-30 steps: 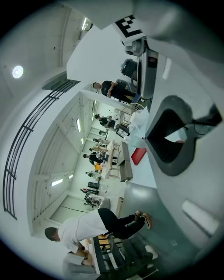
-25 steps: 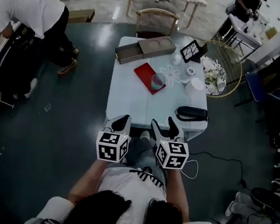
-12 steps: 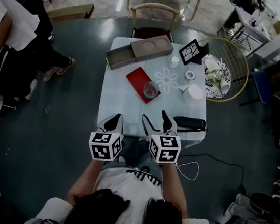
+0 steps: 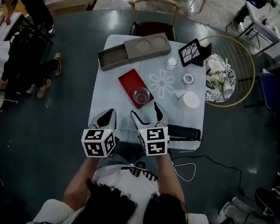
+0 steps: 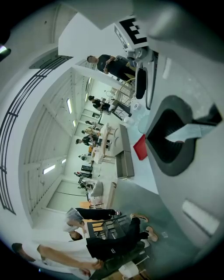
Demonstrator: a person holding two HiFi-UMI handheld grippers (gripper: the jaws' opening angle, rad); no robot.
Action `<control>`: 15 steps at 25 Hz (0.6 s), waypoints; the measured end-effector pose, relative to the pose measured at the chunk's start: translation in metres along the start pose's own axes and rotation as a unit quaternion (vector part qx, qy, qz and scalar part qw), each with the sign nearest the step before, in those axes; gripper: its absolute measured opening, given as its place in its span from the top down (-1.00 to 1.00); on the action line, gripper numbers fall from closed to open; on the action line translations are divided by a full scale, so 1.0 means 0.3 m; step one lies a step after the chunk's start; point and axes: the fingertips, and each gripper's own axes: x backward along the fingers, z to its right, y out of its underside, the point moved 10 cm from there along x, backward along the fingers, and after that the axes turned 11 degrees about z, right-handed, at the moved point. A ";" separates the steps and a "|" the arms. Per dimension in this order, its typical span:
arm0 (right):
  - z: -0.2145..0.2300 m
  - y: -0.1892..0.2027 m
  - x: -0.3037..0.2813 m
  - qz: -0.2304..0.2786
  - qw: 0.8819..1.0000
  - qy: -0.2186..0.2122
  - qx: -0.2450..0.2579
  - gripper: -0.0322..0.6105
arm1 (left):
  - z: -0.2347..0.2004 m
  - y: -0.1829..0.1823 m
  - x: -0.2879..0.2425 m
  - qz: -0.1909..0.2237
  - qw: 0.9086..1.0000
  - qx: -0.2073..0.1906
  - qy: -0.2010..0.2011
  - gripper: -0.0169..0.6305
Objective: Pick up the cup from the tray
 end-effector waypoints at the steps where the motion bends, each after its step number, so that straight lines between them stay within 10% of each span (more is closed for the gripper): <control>1: 0.012 0.001 -0.010 -0.001 1.000 -0.003 -0.001 -0.36 | 0.005 -0.001 -0.015 0.000 1.000 0.001 -0.004 0.95; 15: 0.109 0.088 -0.200 -0.027 0.998 -0.043 0.022 -0.66 | 0.057 -0.026 -0.136 -0.017 0.999 -0.026 -0.025 0.95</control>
